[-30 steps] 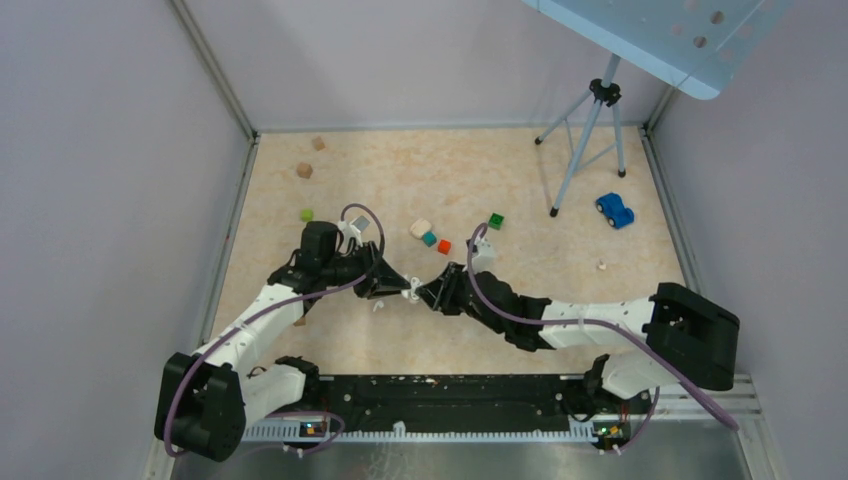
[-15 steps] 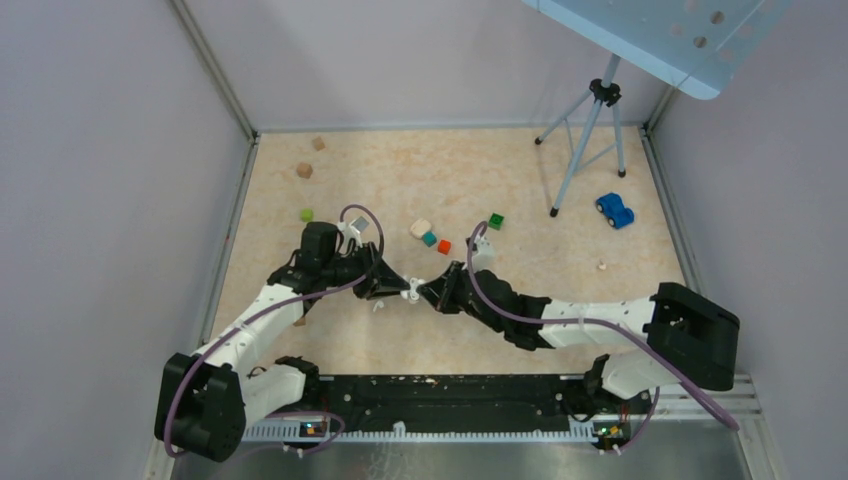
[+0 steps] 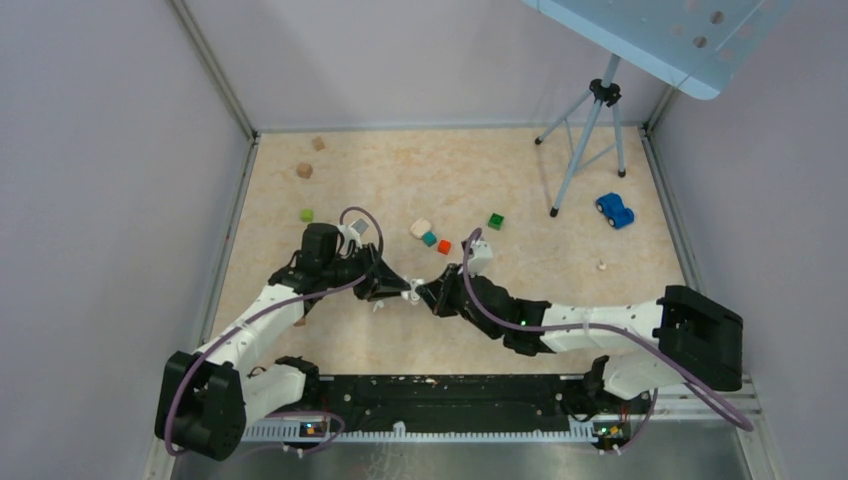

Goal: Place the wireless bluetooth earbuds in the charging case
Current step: Pick up the charging case from the center of the board.

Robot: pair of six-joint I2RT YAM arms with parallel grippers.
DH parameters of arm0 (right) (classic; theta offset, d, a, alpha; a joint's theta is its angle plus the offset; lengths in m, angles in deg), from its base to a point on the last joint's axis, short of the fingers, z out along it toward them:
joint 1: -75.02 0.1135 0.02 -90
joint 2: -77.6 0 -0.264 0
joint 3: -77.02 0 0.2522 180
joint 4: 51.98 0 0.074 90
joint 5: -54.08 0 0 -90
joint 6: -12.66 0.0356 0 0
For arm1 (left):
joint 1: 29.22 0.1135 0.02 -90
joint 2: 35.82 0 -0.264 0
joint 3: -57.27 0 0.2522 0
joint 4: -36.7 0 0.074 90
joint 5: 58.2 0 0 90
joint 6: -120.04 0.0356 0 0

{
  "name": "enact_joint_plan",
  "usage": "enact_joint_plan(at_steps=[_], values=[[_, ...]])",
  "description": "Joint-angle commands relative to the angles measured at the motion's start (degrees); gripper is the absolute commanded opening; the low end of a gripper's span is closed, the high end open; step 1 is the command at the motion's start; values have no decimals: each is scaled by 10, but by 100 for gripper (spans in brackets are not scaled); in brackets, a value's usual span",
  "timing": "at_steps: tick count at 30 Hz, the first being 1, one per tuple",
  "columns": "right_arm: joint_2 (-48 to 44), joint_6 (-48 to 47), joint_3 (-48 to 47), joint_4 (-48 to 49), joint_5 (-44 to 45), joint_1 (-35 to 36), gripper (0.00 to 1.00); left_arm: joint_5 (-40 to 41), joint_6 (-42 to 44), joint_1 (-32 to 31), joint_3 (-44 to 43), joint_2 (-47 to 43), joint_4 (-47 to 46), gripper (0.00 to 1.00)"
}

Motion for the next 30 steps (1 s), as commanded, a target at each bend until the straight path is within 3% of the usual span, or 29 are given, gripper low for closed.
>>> enact_joint_plan(at_steps=[1, 14, 30], values=[[3, -55, -38, 12, 84, 44, 0, -11, -38, 4, 17, 0, -37, 12], [39, -94, -42, 31, 133, 65, 0, -35, -44, 34, 13, -2, 13, 13], [65, -136, -57, 57, 134, 86, 0, -30, -66, 35, 14, -3, 9, 12]])
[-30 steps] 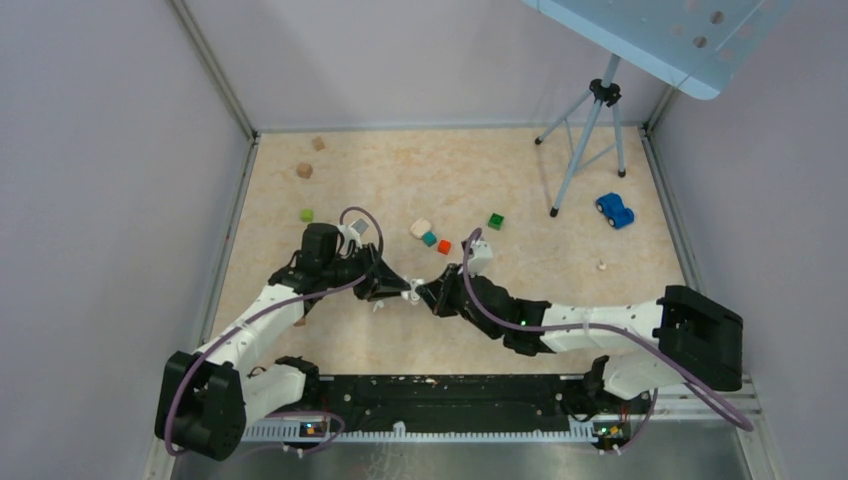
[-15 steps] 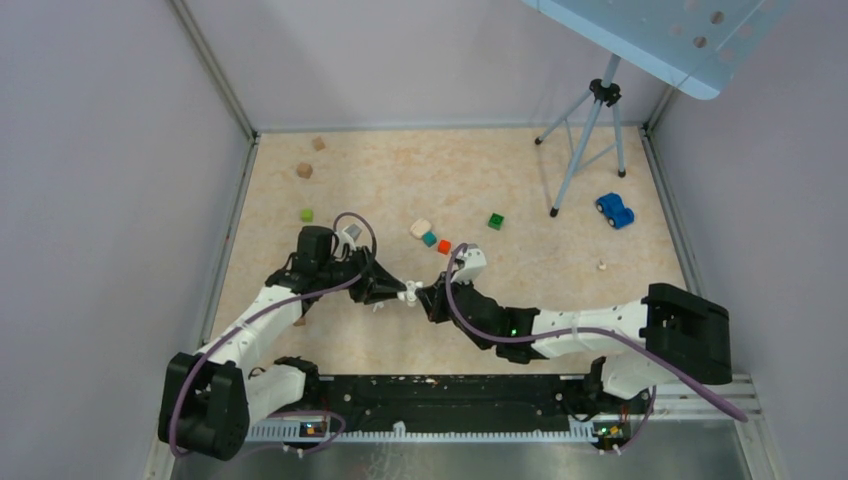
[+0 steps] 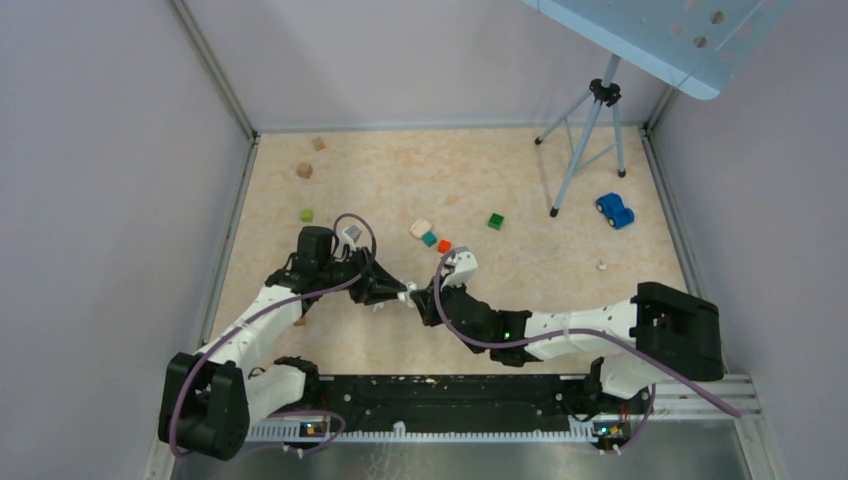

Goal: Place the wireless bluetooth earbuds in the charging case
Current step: Pick up the charging case from the center of the board.

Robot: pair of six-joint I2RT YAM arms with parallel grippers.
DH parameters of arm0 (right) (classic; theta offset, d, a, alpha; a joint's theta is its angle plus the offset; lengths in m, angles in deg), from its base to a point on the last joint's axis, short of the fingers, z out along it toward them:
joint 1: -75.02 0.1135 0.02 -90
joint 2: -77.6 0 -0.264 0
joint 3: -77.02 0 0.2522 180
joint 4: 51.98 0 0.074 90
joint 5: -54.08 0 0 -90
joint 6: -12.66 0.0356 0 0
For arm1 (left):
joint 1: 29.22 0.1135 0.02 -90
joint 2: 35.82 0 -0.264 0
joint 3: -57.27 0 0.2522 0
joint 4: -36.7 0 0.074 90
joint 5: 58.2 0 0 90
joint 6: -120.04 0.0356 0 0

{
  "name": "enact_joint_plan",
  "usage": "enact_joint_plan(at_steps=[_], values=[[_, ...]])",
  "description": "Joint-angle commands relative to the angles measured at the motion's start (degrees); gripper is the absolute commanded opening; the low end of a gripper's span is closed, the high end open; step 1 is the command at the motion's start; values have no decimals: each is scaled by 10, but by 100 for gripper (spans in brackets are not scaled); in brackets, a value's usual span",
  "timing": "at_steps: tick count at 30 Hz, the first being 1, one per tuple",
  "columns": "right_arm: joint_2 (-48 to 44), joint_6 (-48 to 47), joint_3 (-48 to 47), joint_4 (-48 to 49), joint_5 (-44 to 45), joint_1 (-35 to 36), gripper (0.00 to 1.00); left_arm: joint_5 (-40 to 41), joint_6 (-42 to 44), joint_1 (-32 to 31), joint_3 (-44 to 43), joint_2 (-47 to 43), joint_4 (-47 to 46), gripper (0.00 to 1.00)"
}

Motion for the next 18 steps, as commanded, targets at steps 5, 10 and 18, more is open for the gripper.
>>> enact_joint_plan(at_steps=[5, 10, 18], values=[[13, -22, -30, 35, 7, 12, 0, -3, -13, 4, 1, -2, -10, 12], [18, -17, -27, 35, 8, 13, 0, -7, -25, 5, 3, 0, -21, 11], [28, -18, -15, 45, 15, 13, 0, -3, -32, 6, -3, -3, -20, 11]])
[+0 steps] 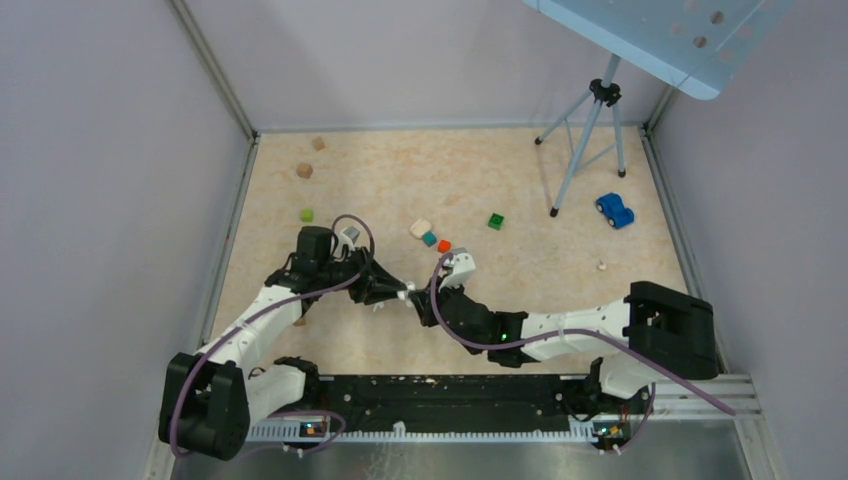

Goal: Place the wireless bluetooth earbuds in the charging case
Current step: Pick up the charging case from the center of the board.

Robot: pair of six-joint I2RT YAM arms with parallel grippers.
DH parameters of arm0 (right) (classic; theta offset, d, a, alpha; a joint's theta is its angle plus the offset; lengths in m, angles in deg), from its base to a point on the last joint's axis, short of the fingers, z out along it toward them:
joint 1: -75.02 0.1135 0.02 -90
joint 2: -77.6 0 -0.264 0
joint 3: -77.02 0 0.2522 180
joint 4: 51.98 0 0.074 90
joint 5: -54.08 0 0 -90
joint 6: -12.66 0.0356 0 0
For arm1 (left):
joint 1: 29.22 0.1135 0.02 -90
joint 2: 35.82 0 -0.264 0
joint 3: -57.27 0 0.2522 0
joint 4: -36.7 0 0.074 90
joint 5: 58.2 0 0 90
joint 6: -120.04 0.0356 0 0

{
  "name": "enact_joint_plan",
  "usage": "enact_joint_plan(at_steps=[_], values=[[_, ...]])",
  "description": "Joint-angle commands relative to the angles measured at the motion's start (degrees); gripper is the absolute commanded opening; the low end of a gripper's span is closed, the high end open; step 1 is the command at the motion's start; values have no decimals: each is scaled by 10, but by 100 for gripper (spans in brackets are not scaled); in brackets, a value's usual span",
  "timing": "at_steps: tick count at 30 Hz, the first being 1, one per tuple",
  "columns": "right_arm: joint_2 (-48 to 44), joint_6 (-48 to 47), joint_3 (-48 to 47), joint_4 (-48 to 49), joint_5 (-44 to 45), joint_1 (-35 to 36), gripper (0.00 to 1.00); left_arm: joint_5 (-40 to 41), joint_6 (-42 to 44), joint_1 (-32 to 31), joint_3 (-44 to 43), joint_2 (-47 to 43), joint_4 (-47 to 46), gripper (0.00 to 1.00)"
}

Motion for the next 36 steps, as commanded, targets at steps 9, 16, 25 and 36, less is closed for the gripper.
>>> enact_joint_plan(at_steps=[9, 16, 25, 36], values=[[11, -13, -9, 24, -6, 7, 0, 9, -6, 5, -4, -10, -24, 10], [13, -19, -8, 25, -9, 12, 0, 4, -4, 6, -6, -1, -33, 10], [21, -35, -26, 7, 1, 19, 8, -10, -9, 8, -7, 0, -51, 9], [19, -51, -38, -8, 22, 32, 15, -14, 0, 12, -10, -13, -51, 9]])
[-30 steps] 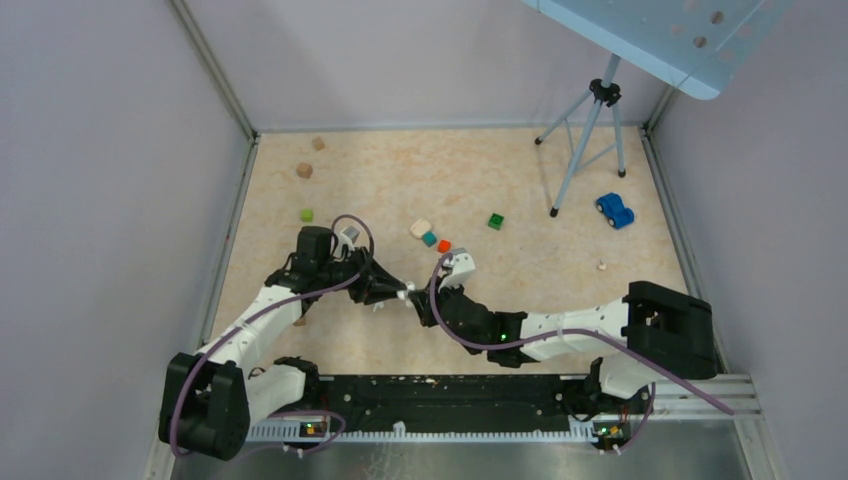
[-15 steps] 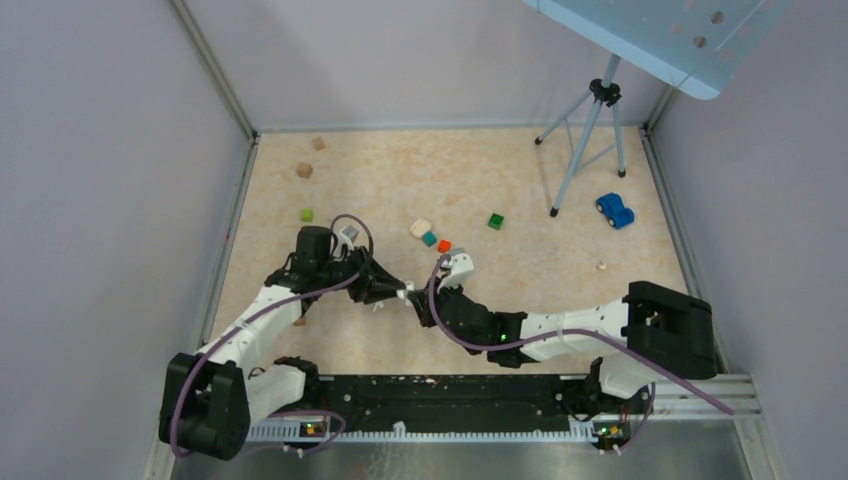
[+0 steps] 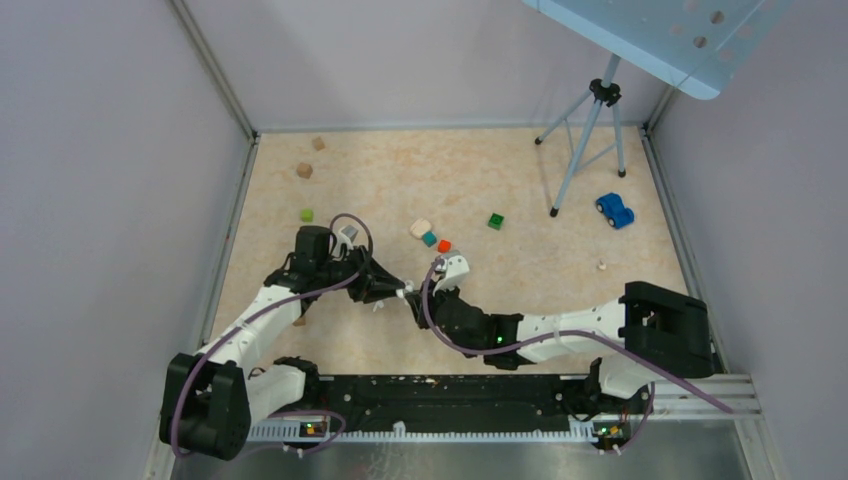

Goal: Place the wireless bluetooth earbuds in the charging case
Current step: Pick up the charging case from the center of the board, then insert the left earbud into the left side groove of the charging case.

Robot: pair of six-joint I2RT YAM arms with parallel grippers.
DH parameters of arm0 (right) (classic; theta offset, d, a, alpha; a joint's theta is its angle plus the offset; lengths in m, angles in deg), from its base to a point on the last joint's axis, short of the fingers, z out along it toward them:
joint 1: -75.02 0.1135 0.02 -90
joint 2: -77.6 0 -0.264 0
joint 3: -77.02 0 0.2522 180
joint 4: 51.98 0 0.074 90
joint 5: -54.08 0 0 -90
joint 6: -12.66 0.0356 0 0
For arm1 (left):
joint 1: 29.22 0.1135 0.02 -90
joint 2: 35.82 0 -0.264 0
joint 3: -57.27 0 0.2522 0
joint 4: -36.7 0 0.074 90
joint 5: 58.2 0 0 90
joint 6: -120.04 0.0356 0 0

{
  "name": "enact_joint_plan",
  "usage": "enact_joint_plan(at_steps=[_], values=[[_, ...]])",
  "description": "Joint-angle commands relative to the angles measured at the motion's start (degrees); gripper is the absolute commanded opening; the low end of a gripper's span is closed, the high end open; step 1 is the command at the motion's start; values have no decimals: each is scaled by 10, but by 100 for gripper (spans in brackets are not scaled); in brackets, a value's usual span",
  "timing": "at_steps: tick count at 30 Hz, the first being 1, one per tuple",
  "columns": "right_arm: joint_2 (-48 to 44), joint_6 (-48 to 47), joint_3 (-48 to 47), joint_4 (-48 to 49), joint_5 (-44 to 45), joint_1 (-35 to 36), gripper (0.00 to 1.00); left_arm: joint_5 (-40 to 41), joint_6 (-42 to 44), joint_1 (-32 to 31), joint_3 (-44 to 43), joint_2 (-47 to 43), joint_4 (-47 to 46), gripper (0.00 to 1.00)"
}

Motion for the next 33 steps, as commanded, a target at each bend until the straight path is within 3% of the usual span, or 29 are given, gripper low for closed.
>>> enact_joint_plan(at_steps=[1, 16, 23, 27, 30, 33], values=[[2, -15, -24, -14, 6, 20, 17, -20, 1, 6, -10, -13, -46, 9], [-32, -25, -18, -33, 36, 26, 25, -39, 26, 15, -13, -15, -60, 9], [-59, -20, -11, -35, 41, 26, 39, -35, 42, 15, -15, -14, -49, 8], [-99, -1, 20, -57, 78, 26, 41, -24, 72, 32, -21, -15, -15, 8], [-130, 55, 21, -170, 118, 11, 43, -35, 108, 73, -29, -14, 23, 8], [-131, 108, -11, -312, 87, -40, 43, -35, 157, 121, -44, -14, 78, 8]])
